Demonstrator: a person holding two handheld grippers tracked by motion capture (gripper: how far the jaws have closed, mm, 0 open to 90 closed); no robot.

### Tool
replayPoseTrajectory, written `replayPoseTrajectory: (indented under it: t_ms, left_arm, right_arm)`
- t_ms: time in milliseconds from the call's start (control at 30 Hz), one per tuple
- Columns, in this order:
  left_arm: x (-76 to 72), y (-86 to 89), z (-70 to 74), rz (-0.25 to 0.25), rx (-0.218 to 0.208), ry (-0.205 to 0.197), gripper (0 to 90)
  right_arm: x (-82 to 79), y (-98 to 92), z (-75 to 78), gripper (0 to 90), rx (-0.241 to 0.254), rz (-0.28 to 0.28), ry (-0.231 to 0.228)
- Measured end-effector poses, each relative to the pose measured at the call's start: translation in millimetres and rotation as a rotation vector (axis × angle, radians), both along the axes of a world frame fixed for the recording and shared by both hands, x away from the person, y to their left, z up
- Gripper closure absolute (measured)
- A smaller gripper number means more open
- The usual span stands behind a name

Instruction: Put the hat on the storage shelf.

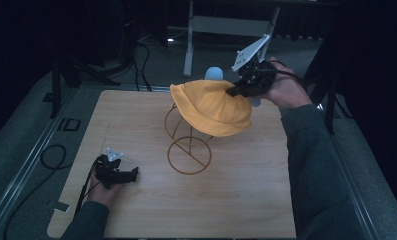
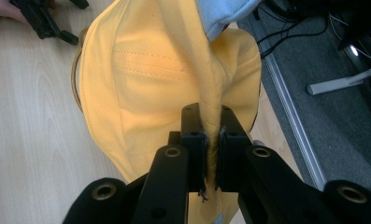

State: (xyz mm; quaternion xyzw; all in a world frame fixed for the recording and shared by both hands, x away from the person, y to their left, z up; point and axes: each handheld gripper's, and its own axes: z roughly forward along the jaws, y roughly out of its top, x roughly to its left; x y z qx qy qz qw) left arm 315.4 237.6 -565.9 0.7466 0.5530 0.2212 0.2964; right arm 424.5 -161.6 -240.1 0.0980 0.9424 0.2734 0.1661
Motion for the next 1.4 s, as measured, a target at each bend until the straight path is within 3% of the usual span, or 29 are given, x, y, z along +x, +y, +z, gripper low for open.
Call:
replayPoseTrajectory:
  t_ms: [333,967,1400]
  left_arm:
    - [0.0,0.1,0.0,-0.001,0.001,0.000,2.3]
    - [0.0,-0.1,-0.2,0.000,0.000,-0.003,2.2]
    - [-0.2,-0.2,-0.1,-0.002,0.001,-0.004,2.2]
  right_arm:
    - [1.5,25.5,-1.3,84.4,-0.056,0.014,-0.005]
    - [2.4,91.1,-21.1,82.2,-0.147,0.107,0.034]
    - [-1.6,109.9,-35.6,80.7,-0.172,0.141,0.055]
